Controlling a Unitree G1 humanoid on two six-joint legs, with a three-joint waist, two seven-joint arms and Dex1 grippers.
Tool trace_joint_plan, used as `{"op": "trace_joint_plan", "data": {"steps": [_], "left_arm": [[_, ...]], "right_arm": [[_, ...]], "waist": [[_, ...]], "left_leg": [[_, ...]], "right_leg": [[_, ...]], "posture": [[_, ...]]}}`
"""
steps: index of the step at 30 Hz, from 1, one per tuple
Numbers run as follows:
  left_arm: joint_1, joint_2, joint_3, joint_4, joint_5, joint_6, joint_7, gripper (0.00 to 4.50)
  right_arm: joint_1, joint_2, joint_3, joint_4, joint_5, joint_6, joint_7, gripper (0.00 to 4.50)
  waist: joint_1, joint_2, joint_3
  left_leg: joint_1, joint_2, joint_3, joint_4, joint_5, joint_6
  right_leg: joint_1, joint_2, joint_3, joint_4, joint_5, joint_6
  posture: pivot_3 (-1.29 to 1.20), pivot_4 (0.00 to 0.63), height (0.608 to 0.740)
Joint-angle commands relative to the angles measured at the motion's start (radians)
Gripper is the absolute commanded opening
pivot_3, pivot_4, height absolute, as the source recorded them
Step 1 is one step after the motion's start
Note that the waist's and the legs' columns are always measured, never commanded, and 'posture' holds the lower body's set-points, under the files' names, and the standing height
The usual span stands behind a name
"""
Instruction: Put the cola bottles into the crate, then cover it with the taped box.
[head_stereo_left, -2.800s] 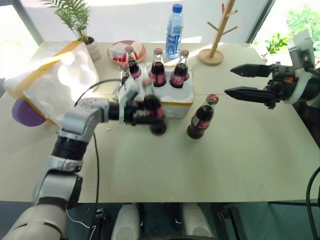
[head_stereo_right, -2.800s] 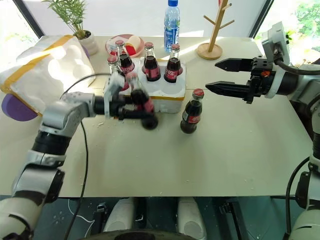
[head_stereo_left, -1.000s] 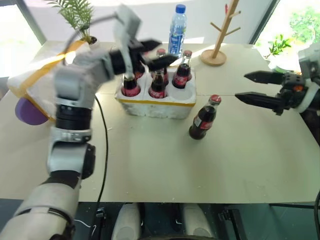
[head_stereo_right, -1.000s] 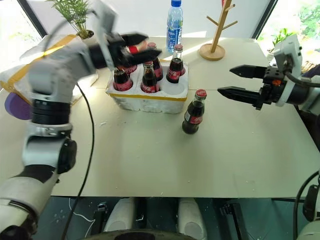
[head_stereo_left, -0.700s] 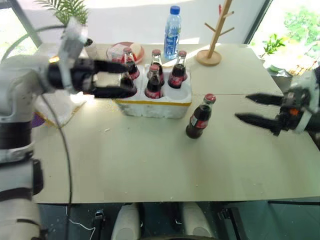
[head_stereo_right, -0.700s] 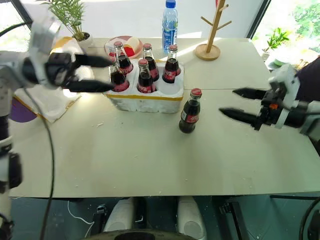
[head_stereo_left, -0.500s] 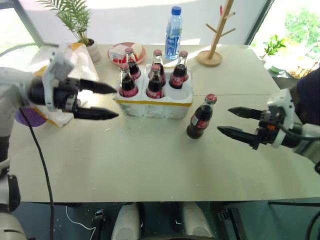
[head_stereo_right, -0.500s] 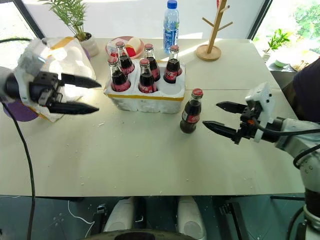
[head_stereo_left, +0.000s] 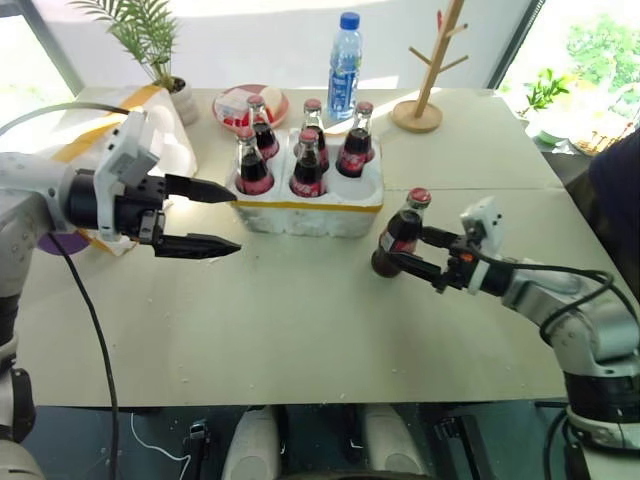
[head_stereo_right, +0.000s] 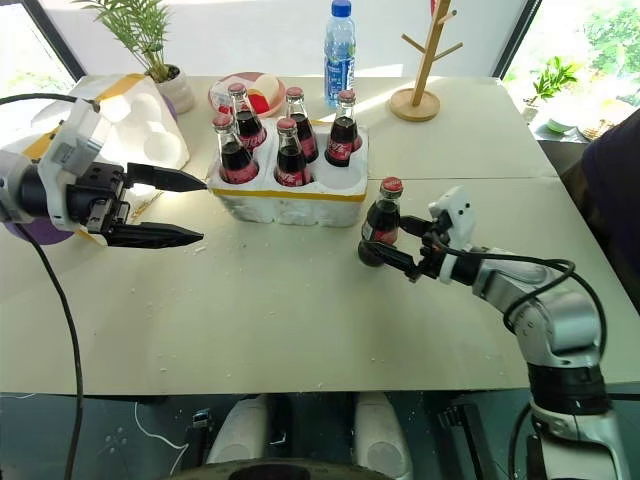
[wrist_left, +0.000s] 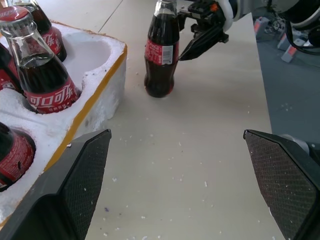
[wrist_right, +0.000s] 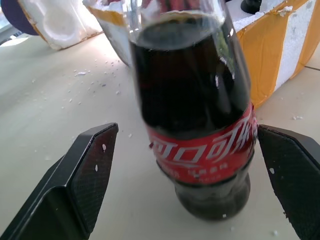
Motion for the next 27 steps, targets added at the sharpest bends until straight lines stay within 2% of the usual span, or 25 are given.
{"op": "trace_joint_plan", "data": {"steps": [1, 4, 5, 6, 11, 15, 20, 24, 27], "left_arm": [[-0.002, 0.013, 0.032, -0.018, -0.009, -0.015, 0.012, 4.44], [0.001, 0.009, 0.037, -0.020, -0.013, -0.012, 0.026, 4.50], [0.003, 0.009, 0.038, -0.020, -0.013, -0.012, 0.030, 4.50], [0.008, 0.010, 0.043, -0.023, -0.015, -0.011, 0.036, 4.50], [0.036, 0.014, 0.074, -0.025, -0.025, -0.003, 0.066, 4.50], [0.054, 0.011, 0.093, -0.015, -0.024, -0.007, 0.089, 4.50], [0.072, 0.007, 0.101, -0.010, -0.019, -0.022, 0.112, 4.50], [0.078, 0.006, 0.113, -0.025, -0.027, -0.019, 0.133, 4.50], [0.084, 0.006, 0.126, -0.036, -0.032, -0.015, 0.151, 4.50]], "right_arm": [[-0.059, 0.032, 0.037, 0.066, -0.058, -0.048, -0.018, 4.50], [-0.085, 0.032, 0.041, 0.076, -0.063, -0.061, 0.006, 3.65], [-0.090, 0.026, 0.037, 0.066, -0.054, -0.057, 0.017, 3.05], [-0.095, 0.013, 0.028, 0.042, -0.038, -0.050, 0.034, 2.86], [-0.195, -0.059, -0.050, -0.059, 0.118, 0.049, 0.120, 2.86], [-0.385, -0.063, -0.057, 0.023, 0.147, 0.079, 0.115, 2.86], [-0.604, 0.025, 0.062, 0.267, -0.040, -0.030, 0.051, 2.86], [-0.679, 0.100, 0.132, 0.456, -0.166, -0.133, 0.034, 2.86], [-0.686, 0.130, 0.181, 0.548, -0.241, -0.191, 0.041, 2.86]], "waist": [[0.000, 0.000, 0.000], [0.005, 0.000, 0.000], [0.004, 0.000, 0.000], [0.003, 0.000, 0.000], [0.000, 0.004, 0.003], [-0.006, 0.005, 0.004], [-0.003, 0.004, 0.004], [0.001, 0.004, 0.004], [0.001, 0.004, 0.004]], "left_leg": [[0.000, 0.000, 0.000, 0.000, 0.000, 0.000], [0.000, 0.000, 0.000, 0.000, 0.000, 0.000], [-0.001, 0.000, 0.000, 0.000, 0.000, 0.000], [-0.001, 0.000, 0.000, 0.000, 0.000, 0.000], [-0.002, 0.000, 0.000, -0.001, 0.000, 0.000], [-0.002, 0.001, 0.002, -0.001, 0.000, 0.000], [-0.002, 0.001, 0.002, -0.001, 0.000, 0.000], [-0.003, 0.001, 0.003, -0.001, 0.000, 0.000], [-0.009, 0.000, 0.003, -0.001, 0.000, 0.000]], "right_leg": [[0.000, 0.000, 0.000, 0.000, 0.000, 0.000], [0.000, 0.000, 0.000, 0.000, 0.000, 0.000], [0.000, 0.000, 0.000, 0.000, 0.000, 0.000], [0.000, 0.000, 0.000, 0.000, 0.000, 0.000], [-0.002, 0.000, 0.000, 0.001, 0.000, 0.000], [-0.004, 0.000, 0.002, 0.001, 0.000, 0.000], [-0.004, 0.001, 0.002, 0.001, 0.000, -0.001], [-0.005, 0.000, 0.002, 0.001, 0.000, -0.001], [-0.010, -0.001, 0.001, 0.001, 0.000, 0.000]], "posture": [[0.00, 0.150, 0.740], [0.00, 0.150, 0.740], [0.00, 0.150, 0.740], [0.00, 0.150, 0.740], [0.00, 0.150, 0.740], [0.00, 0.150, 0.740], [0.00, 0.150, 0.740], [0.00, 0.150, 0.740], [0.00, 0.150, 0.740]]}}
